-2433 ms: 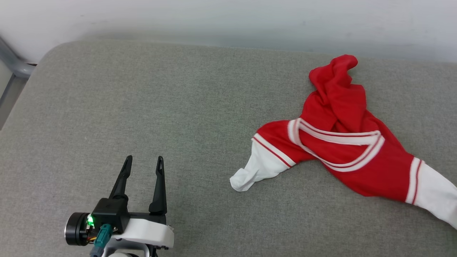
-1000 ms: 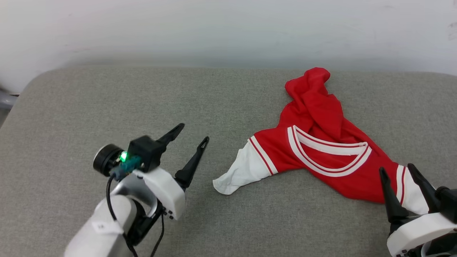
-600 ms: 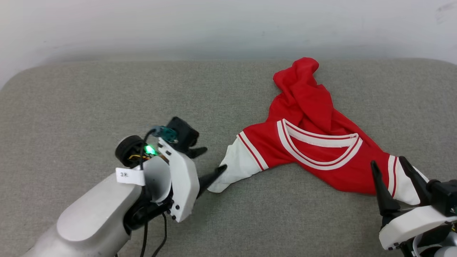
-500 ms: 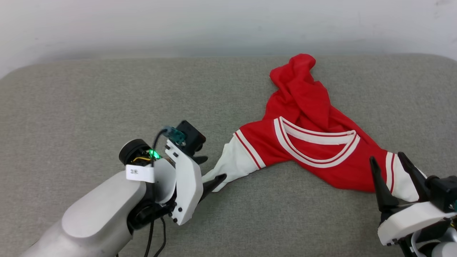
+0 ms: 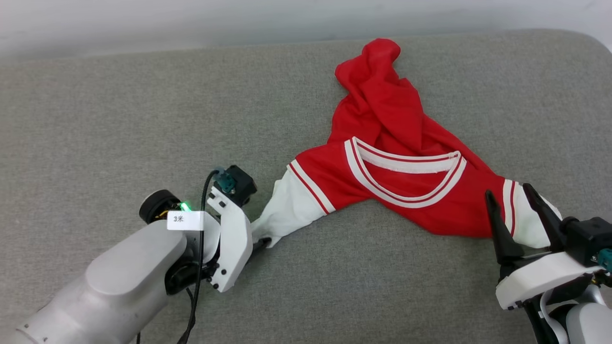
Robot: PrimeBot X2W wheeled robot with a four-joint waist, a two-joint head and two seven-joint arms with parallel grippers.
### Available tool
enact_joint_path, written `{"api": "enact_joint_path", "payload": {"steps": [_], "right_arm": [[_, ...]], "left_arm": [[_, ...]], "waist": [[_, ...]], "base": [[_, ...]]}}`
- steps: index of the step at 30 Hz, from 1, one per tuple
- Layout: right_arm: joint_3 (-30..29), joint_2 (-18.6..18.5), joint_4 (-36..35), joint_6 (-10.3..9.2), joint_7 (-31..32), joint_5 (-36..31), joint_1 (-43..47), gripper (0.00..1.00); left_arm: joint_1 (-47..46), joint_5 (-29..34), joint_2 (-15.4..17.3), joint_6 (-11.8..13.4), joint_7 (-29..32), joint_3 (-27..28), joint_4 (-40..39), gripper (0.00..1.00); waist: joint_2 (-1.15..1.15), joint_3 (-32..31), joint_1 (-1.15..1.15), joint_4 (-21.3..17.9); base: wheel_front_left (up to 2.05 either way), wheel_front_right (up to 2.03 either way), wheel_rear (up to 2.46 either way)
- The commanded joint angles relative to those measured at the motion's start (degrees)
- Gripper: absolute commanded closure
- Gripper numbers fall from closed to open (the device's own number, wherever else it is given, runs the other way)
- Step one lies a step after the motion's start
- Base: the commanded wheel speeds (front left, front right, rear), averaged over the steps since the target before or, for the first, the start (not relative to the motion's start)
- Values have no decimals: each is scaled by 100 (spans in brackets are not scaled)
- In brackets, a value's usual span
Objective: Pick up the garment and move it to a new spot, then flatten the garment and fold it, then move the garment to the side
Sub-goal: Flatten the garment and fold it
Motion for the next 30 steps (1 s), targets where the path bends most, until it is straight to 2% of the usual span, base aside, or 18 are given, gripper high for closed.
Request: {"api": "enact_joint_path", "payload": {"steps": [1, 2, 10, 16, 23, 30], "right_arm": [[21, 38, 53, -6, -69, -13, -122, 0], [21, 37, 82, -6, -77, -16, -131, 0], [-34, -12, 225, -6, -122, -39, -190, 0], [-48, -49, 319, -6, -139, -28, -162, 0], [-77, -108, 366, -6, -144, -2, -25, 0], [-81, -155, 353, -6, -122, 36, 78, 0]], "left_arm": [[-77, -45, -16, -2, -37, -152, 199, 70], [-84, -75, -27, -2, -92, -209, 254, 100], [-224, -380, -69, -4, -383, -652, 324, 100], [-571, -402, 21, -3, -971, -770, 302, 100], [-699, -143, 421, 42, -1878, -615, 524, 100], [-310, 108, 960, 458, -2549, -541, 719, 100]], "waist": [[0, 103, 0, -57], [0, 118, 0, -59], [0, 92, 0, 48], [0, -48, 0, 230], [0, -255, 0, 476], [0, -396, 0, 668]], "base": [[0, 0, 0], [0, 0, 0], [0, 0, 0], [0, 0, 0], [0, 0, 0], [0, 0, 0]]}}
